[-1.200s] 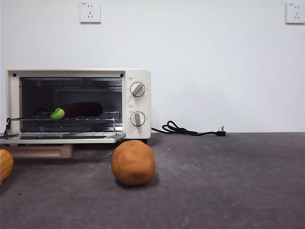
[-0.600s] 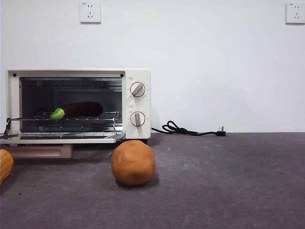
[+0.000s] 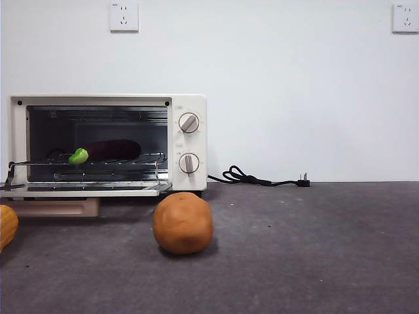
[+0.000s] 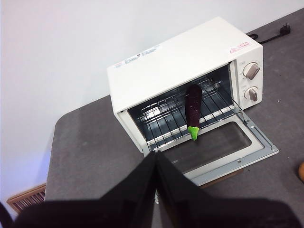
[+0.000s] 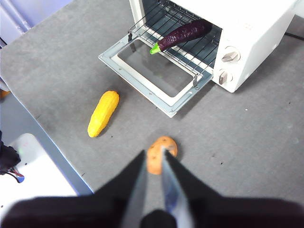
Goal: Take the eggplant from the table,put the eggplant in the oven
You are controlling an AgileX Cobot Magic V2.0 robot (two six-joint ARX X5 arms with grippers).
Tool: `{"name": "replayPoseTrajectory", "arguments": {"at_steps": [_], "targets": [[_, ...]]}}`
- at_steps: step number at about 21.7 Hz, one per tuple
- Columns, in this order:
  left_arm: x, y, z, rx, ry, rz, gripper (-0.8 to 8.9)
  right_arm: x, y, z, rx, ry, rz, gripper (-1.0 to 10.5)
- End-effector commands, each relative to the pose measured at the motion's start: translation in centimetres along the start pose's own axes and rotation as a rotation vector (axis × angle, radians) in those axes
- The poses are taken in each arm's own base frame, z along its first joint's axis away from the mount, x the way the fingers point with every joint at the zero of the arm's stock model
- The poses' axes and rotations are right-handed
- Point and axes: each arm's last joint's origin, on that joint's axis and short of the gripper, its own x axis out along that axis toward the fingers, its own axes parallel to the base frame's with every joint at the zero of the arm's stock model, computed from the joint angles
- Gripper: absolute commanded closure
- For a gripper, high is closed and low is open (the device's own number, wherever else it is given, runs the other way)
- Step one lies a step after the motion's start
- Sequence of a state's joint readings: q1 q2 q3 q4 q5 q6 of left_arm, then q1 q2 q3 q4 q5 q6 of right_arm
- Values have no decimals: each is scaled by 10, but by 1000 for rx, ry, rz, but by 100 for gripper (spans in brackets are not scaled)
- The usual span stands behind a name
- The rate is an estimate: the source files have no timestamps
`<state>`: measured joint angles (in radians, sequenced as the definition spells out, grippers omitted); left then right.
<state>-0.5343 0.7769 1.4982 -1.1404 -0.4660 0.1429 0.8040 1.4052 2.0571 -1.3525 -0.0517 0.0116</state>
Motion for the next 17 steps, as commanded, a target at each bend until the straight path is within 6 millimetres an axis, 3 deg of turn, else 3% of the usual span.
{"name": "replayPoseTrajectory", "arguments": {"at_steps": [1,10,17], "targets": [[1,0,-1,-26,9,16,819,-2,1,-3,-16,16,8,959],[0,5,-7,-22,70,120,821,-17,2,-7,-20,-17,41,959],[2,6,-8,-57,83,139,822,-44,4,-16,-27,-83,58,959]]}}
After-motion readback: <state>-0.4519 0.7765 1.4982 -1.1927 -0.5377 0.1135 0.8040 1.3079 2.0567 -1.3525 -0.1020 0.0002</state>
